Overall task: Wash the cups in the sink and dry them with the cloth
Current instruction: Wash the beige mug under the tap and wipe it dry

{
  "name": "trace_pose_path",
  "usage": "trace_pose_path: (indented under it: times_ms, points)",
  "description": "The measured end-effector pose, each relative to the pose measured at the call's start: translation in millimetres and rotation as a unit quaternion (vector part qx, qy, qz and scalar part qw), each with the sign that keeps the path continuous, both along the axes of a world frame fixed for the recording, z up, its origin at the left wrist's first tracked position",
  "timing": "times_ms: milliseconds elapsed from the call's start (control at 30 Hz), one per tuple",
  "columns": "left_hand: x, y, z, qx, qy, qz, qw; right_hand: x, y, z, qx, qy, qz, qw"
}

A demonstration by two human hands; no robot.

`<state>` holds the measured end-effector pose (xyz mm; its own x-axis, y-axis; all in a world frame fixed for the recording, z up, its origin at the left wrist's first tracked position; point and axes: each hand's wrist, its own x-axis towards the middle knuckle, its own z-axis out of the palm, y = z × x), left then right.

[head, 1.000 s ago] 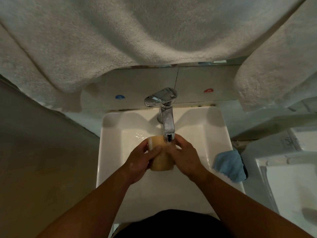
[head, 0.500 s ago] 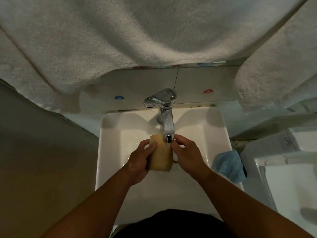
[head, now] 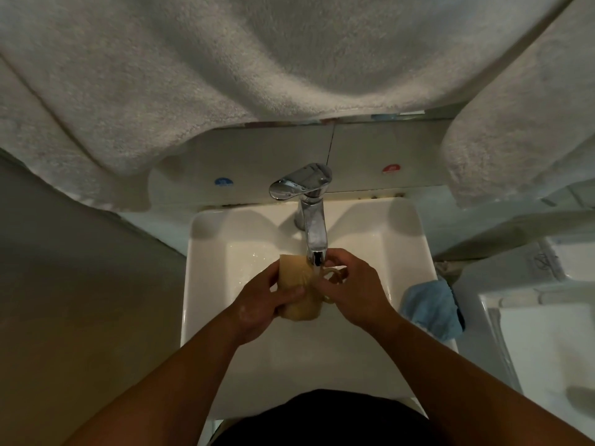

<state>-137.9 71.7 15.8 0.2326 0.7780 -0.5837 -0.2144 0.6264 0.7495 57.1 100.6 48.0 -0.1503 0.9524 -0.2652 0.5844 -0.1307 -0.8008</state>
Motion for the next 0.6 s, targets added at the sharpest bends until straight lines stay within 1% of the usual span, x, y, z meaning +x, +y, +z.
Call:
trace_pose_path:
  times_ms: [200, 367, 500, 600]
  points:
    - [0.9, 1.6, 1.7, 0.016, 0.015, 0.002, 1.0, -3.9, -0.5, 6.3, 0.028, -0.048, -0.008, 0.998]
    - [0.6, 4.0, -3.0, -0.006, 0.015, 0.018, 1.0, -0.1, -1.8, 5.3, 0.026, -0.053, 0.037, 0.998]
    - [2.0, 4.2, -4.6, -0.006, 0.021, 0.003, 1.0, -3.2, -1.4, 6.8, 0.048, -0.077, 0.007, 0.996]
    - [-1.0, 5.9, -5.7, -0.002, 0.031, -0.009, 0.999, -6.5, -3.1, 9.2, 0.045, -0.092, -0.017, 0.995]
